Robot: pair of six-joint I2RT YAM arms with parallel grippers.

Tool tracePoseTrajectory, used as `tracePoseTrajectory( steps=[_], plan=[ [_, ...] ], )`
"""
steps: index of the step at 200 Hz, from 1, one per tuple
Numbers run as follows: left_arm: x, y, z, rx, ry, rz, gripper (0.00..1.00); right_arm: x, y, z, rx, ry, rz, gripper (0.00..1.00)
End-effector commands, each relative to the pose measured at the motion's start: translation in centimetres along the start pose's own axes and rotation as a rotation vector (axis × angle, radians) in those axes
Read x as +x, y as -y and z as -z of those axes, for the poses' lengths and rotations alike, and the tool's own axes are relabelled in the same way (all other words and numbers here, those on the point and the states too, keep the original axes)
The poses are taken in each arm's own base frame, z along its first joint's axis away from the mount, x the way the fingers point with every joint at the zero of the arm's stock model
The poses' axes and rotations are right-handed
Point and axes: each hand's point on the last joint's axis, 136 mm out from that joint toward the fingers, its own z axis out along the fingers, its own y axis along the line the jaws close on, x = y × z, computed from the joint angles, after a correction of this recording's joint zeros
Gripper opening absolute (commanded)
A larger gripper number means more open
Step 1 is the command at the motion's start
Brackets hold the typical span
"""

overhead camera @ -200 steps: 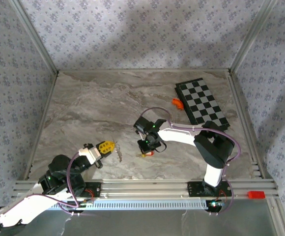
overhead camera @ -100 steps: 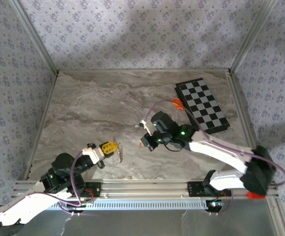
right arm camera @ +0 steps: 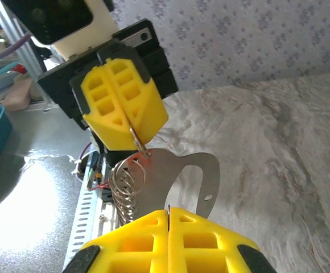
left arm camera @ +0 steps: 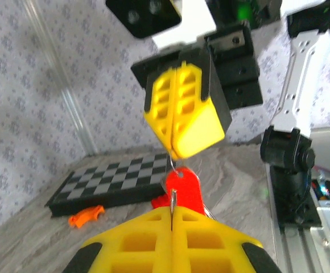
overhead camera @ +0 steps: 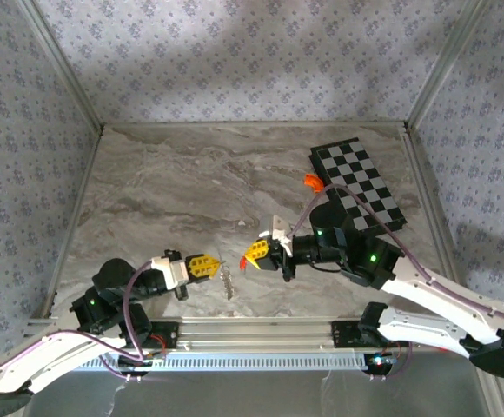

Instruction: Put the keys on the keyring

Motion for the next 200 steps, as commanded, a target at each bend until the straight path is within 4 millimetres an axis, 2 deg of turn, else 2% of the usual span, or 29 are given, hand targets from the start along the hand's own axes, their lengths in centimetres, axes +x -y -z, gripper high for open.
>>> tracePoseTrajectory(
  steps=[1,76,200],
  plan=[
    [-4.2,0.5,0.4,0.047,0.125,-0.015,0.0,-2.2,-1.5,1.4,-0.04,0.054,0.08,0.0],
    [-4.6,0.2,-0.5,0.05,0.124,-0.02,0.0,-3.2,-1.2,0.7,-0.014,0.05,0.03,0.0],
    [-4.5,0.1,-1.2,0.055,0.11,-0.019,0.0,-3.3,-1.5,-0.2,0.026,0.057,0.114,0.0]
  ],
)
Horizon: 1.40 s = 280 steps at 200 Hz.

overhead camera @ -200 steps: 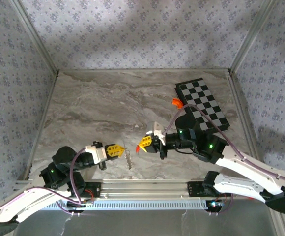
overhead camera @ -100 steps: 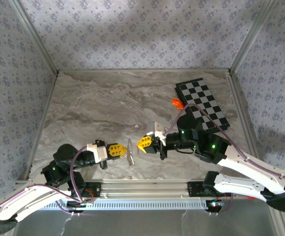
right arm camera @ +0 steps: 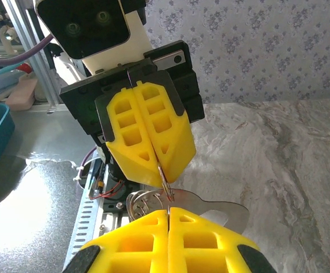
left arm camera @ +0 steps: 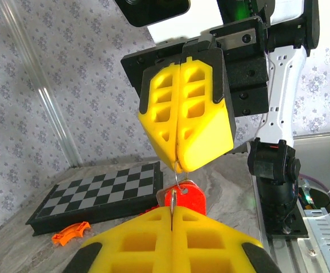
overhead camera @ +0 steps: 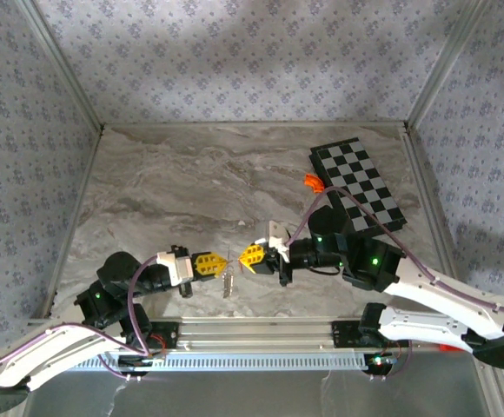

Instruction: Put the keys on the keyring

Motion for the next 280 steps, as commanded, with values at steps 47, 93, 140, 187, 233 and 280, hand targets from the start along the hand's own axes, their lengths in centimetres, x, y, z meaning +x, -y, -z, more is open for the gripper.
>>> tracePoseTrajectory(
  steps=[47,93,140,187,233,280],
  plan=[
    [-3.4,-0.1,0.2,0.006,0.095,-0.03,0.0,-1.1,-0.1,-0.2,0.025,0.038,0.077,0.0],
    [-3.3,0.0,0.2,0.011,0.091,-0.03,0.0,-0.6,-0.5,-0.5,0.039,0.025,0.154,0.0],
    [-3.2,0.0,0.2,0.012,0.086,-0.029,0.0,-0.2,-0.3,-0.6,0.077,0.004,0.203,0.0],
    [-3.2,0.1,0.2,0.017,0.084,-0.023,0.0,-0.3,0.3,-0.2,0.128,0.018,0.226,0.0],
    [-3.0,0.1,0.1,0.015,0.079,-0.021,0.0,-0.6,0.4,0.1,0.146,0.036,0.237,0.0],
    [-3.1,-0.1,0.1,0.01,0.079,-0.021,0.0,-0.7,0.0,-0.1,0.123,0.043,0.234,0.0]
  ],
)
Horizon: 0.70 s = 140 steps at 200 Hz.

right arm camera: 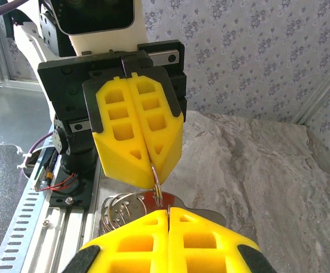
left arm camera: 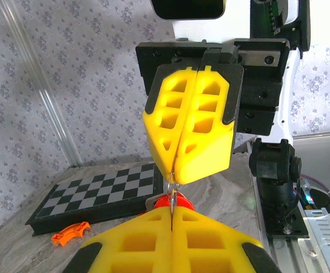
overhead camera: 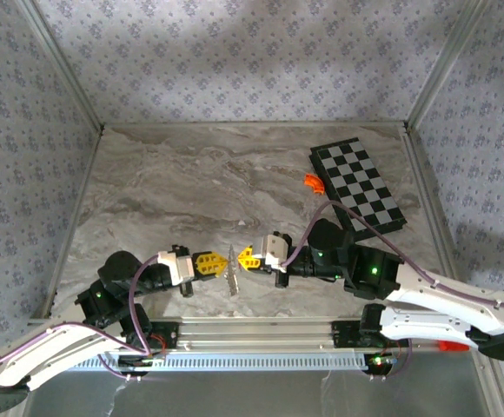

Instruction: Put the keys on the keyring

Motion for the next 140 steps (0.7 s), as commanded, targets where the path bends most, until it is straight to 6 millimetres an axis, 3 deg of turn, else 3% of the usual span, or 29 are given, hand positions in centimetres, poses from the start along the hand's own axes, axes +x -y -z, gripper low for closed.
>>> tracePoseTrajectory(
  steps=[1,140],
  plan=[
    [-3.2,-0.02,0.29,0.008,0.085,-0.024,0.0,-0.93,-0.08,0.25,0.002,0.04,0.018,0.0],
    [-3.2,-0.21,0.33,-0.004,0.088,-0.025,0.0,-1.09,-0.51,0.17,-0.024,0.06,0.005,0.0]
  ],
)
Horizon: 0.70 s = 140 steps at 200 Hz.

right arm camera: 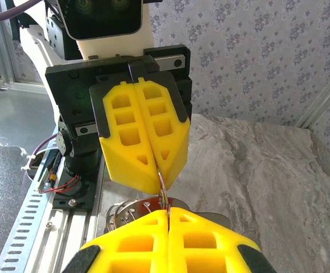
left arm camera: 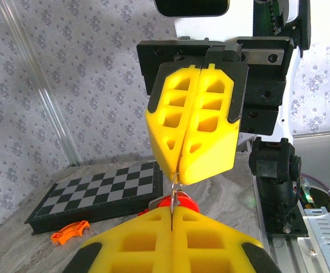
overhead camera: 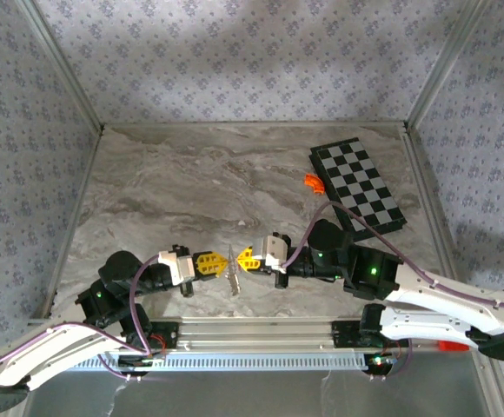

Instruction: Put the keys on the keyring

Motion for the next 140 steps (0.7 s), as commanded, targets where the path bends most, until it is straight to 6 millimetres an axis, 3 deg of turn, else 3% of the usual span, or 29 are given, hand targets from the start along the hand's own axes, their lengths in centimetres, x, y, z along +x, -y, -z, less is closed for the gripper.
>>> tracePoseTrajectory(
  steps=[1,140],
  plan=[
    [-3.24,-0.19,0.36,-0.004,0.089,-0.026,0.0,-1.02,-0.24,0.28,-0.011,0.046,0.004,0.0],
    [-3.34,-0.29,0.39,-0.009,0.088,-0.033,0.0,-0.68,-0.2,0.67,-0.014,0.041,-0.02,0.0]
  ],
)
